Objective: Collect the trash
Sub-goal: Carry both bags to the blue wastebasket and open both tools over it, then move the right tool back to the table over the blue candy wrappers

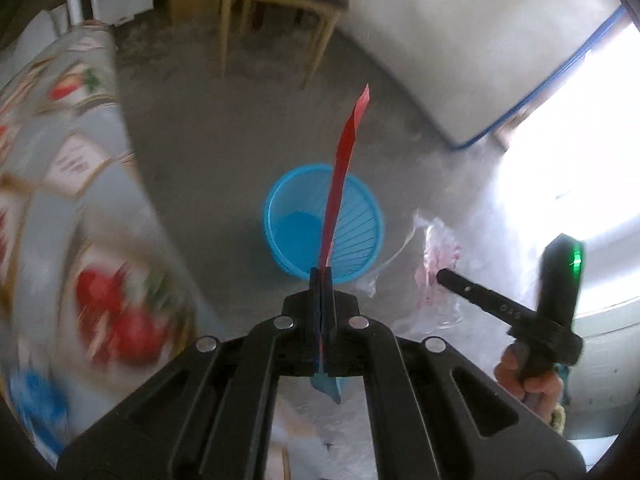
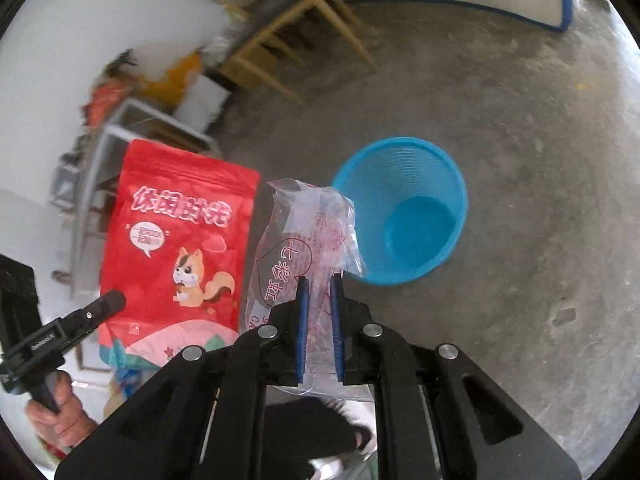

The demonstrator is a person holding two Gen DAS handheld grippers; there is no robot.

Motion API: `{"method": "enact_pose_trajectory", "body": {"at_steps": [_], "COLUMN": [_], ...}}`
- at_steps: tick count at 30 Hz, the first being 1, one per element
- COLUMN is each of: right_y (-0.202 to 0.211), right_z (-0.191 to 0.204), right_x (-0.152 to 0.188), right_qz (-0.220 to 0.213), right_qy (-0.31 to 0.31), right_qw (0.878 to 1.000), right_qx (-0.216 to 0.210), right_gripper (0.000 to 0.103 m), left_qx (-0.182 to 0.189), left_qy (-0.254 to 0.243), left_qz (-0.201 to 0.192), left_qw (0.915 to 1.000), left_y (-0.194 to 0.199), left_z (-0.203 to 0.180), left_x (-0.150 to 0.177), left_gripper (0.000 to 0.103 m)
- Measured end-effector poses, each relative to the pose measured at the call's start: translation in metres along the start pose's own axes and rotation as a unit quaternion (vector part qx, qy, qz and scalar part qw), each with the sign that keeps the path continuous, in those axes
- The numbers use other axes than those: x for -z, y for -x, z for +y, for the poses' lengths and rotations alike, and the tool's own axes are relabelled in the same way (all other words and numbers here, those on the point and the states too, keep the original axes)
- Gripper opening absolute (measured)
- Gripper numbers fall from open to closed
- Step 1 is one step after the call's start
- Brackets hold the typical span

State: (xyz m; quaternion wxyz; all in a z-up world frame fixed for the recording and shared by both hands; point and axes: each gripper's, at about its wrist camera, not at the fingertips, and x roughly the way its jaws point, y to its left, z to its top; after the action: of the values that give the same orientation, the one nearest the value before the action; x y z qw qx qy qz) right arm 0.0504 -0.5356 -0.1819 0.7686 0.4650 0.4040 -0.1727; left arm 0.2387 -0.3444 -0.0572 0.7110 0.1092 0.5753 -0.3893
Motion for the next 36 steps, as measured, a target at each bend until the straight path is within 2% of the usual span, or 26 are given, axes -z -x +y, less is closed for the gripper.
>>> {"method": "enact_pose_trajectory", "body": {"at_steps": [5,8,9,10,11,12,14,16,21,24,26,27,29,30,32,33,36], "right_y": [-0.063,-0.090,-0.101,-0.112,-0.122,-0.127,-0.137,-0.139,-0.119,-0.101,-0.083,-0.071,-0.049,-0.040,-0.020,-0.012,0.014], "right_z": [-0.019,-0.026,-0.030,-0.034,-0.040,-0.043,-0.052,-0.058,-0.069,-0.065,-0.056,-0.050,-0.039,-0.033,-0.019,-0.012,0.014], "right_x": [-0.046,-0.068,-0.076,-0.082,-0.087,-0.091,-0.095,-0.093,-0.080,-0.072,-0.064,-0.059,-0.046,-0.040,-0.026,-0.021,-0.002], "right_qz": [0.012,0.015,0.019,0.024,0.028,0.028,0.024,0.022,0.008,-0.005,-0.015,-0.023,-0.036,-0.043,-0.057,-0.061,-0.082], "right_qy": [-0.011,-0.013,-0.014,-0.014,-0.015,-0.016,-0.018,-0.025,-0.034,-0.025,-0.013,-0.003,0.020,0.031,0.061,0.075,0.123], "right_qw": [0.999,0.997,0.996,0.996,0.994,0.993,0.990,0.990,0.992,0.993,0.993,0.993,0.992,0.991,0.986,0.983,0.973], "right_qx": [0.051,0.076,0.083,0.090,0.104,0.114,0.135,0.134,0.124,0.119,0.116,0.114,0.117,0.123,0.144,0.155,0.178], "right_gripper": [0.012,0.015,0.016,0.024,0.038,0.042,0.044,0.045,0.047,0.048,0.053,0.055,0.065,0.067,0.076,0.077,0.084], "left_qx": [-0.007,-0.010,-0.009,-0.009,-0.010,-0.007,0.005,0.010,-0.005,-0.023,-0.032,-0.025,-0.007,0.015,0.052,0.064,0.080], "left_qy": [0.004,0.010,0.007,0.005,0.006,0.011,0.009,-0.002,-0.036,-0.063,-0.080,-0.086,-0.093,-0.101,-0.117,-0.124,-0.133], "left_qz": [0.058,0.061,0.057,0.056,0.056,0.055,0.052,0.054,0.018,-0.019,-0.051,-0.066,-0.085,-0.091,-0.099,-0.106,-0.138], "left_qw": [0.9983,0.9981,0.9983,0.9984,0.9983,0.9984,0.9986,0.9985,0.9992,0.9976,0.9950,0.9938,0.9920,0.9906,0.9868,0.9846,0.9781], "left_y": [-0.087,-0.123,-0.131,-0.135,-0.141,-0.143,-0.141,-0.138,-0.106,-0.072,-0.041,-0.025,0.004,0.021,0.048,0.062,0.101], "left_z": [-0.015,-0.020,-0.022,-0.020,-0.021,-0.021,-0.021,-0.024,-0.031,-0.040,-0.049,-0.054,-0.062,-0.068,-0.080,-0.083,-0.088], "left_x": [-0.052,-0.074,-0.078,-0.078,-0.080,-0.078,-0.074,-0.069,-0.069,-0.062,-0.049,-0.040,-0.021,-0.006,0.020,0.035,0.076], "left_gripper": [0.000,0.001,0.011,0.021,0.044,0.054,0.055,0.056,0.061,0.064,0.067,0.071,0.072,0.074,0.079,0.081,0.083]}}
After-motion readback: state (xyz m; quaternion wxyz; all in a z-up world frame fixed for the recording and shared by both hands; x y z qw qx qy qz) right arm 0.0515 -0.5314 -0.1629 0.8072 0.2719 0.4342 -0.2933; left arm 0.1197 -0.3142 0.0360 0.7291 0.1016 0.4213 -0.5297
